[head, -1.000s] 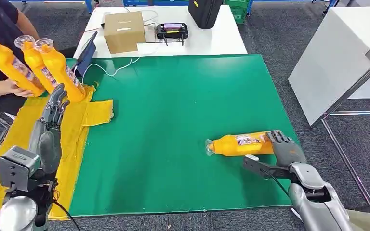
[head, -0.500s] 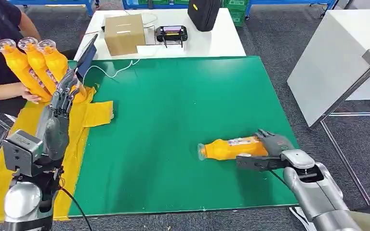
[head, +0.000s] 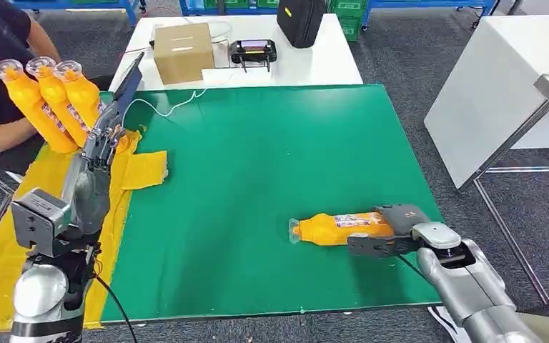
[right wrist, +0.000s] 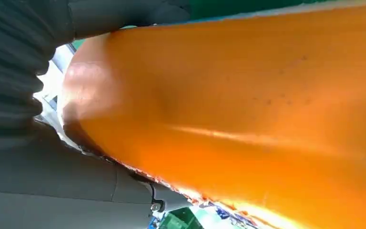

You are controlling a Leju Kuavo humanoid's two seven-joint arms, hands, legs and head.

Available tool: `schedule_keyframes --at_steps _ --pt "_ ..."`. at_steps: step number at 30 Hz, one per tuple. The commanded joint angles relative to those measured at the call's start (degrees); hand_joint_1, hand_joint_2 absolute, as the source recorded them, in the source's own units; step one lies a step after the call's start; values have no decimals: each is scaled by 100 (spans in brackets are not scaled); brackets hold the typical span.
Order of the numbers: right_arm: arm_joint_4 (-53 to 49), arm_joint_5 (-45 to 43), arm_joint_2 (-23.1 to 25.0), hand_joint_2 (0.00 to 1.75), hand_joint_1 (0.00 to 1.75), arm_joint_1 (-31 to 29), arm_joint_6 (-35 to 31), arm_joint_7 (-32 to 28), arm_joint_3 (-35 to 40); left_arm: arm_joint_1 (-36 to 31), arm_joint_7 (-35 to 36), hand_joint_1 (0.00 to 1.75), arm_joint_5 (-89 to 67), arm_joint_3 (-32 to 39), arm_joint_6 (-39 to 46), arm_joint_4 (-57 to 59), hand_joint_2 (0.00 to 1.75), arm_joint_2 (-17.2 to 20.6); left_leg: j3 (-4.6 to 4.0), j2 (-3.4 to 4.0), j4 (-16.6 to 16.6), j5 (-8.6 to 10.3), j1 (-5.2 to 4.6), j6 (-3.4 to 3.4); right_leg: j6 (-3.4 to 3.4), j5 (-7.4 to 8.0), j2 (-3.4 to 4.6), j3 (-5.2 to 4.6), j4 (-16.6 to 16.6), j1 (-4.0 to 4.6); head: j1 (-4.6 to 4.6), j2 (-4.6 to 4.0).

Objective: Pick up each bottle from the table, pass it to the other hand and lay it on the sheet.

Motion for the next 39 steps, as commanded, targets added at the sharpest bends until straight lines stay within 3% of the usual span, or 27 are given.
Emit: schedule_keyframes --at_steps 1,4,6,8,10,11,12,14,16,18,21,22,28,31,34,38,39 --pt "701 -133 54 175 175 768 115 140 711 -309 214 0 148 -300 29 452 0 99 7 -43 -12 10 15 -8 -9 7 -18 24 -25 13 -2 0" --pt "410 -439 359 175 175 974 -255 511 246 -240 344 0 329 -349 -57 378 0 75 12 -56 -16 15 18 -9 -11 9 -18 31 -32 16 -2 0" --pt "40 -1351 769 175 175 1098 -583 466 -491 70 531 0 605 -258 -161 247 0 131 46 -21 -10 -2 15 -8 -9 3 9 51 -23 12 0 0" --pt "-925 -2572 1190 175 175 1240 -637 483 -1059 448 666 0 975 -173 -330 -57 0 206 38 -9 -11 1 10 -7 -5 6 26 38 -15 8 2 0" --pt "-2098 -4340 1653 175 175 1721 -646 442 -1593 973 527 0 1370 -27 -445 -207 0 253 47 24 -13 -15 7 -13 -8 1 57 49 -6 4 2 0" --pt "-2874 -5835 2097 175 175 2060 -676 509 -1828 1208 463 0 1677 -4 -513 -313 0 184 20 27 -20 -7 7 -17 -13 12 68 51 -11 5 0 0" --pt "-3328 -6406 2176 175 175 2221 -811 644 -1696 1278 462 0 1795 -67 -526 -358 0 142 48 49 -17 -23 11 -20 -16 3 79 101 -7 8 2 0" --pt "-4044 -6757 2384 175 175 2450 -1235 601 -1309 1402 617 0 1832 -281 -413 -595 0 -299 31 21 -6 -19 5 -19 -19 -8 51 86 11 3 0 0" --pt "-4224 -7127 2298 175 175 2415 -1650 534 -983 1280 723 0 1896 -636 -74 -630 0 -303 -39 -7 8 2 4 -22 -15 -8 28 25 31 4 -6 0" --pt "-4167 -7173 2245 175 175 2389 -1888 433 -874 1154 737 0 1785 -777 181 -596 0 -293 -89 -26 5 18 2 -21 -9 -5 -2 -24 33 1 -13 0" --pt "-3920 -7335 2224 175 175 2350 -2041 289 -802 1062 738 0 1899 -893 276 -552 0 -236 -99 -26 1 19 4 -21 -10 -5 -5 -28 27 0 -5 0" --pt "-3841 -7335 2212 175 175 2323 -2082 246 -775 1048 725 0 1938 -914 295 -540 175 -235 -97 -25 2 16 5 -21 -12 -5 6 -25 23 0 -4 0" --pt "-3421 -7436 2212 175 175 2109 -2145 194 -599 970 693 0 1929 -1139 309 -489 175 -209 -103 -30 -1 19 -4 -24 -15 1 5 -32 20 -8 -4 0" --pt "-3115 -7220 2119 175 175 1731 -2279 213 -203 784 648 0 1507 -1459 326 -481 175 -222 -104 -25 1 19 -4 -23 -14 2 10 -34 21 -7 -4 0" --pt "-2618 -6393 2400 175 175 827 -2492 529 301 431 754 0 929 -1840 723 -351 175 -363 -106 -19 2 19 -3 -22 -13 5 17 -36 21 -3 -4 0" --pt "-2452 -6130 2466 175 175 573 -2515 628 478 319 777 0 931 -1951 806 -262 175 -359 -109 -7 1 27 -4 -15 -12 9 19 -44 25 0 -6 0" --pt "-2379 -5679 2417 175 175 451 -2561 580 712 286 792 0 1033 -2021 804 -217 175 -335 -106 -13 -2 30 -4 -14 -11 8 11 -42 22 -1 -6 0"
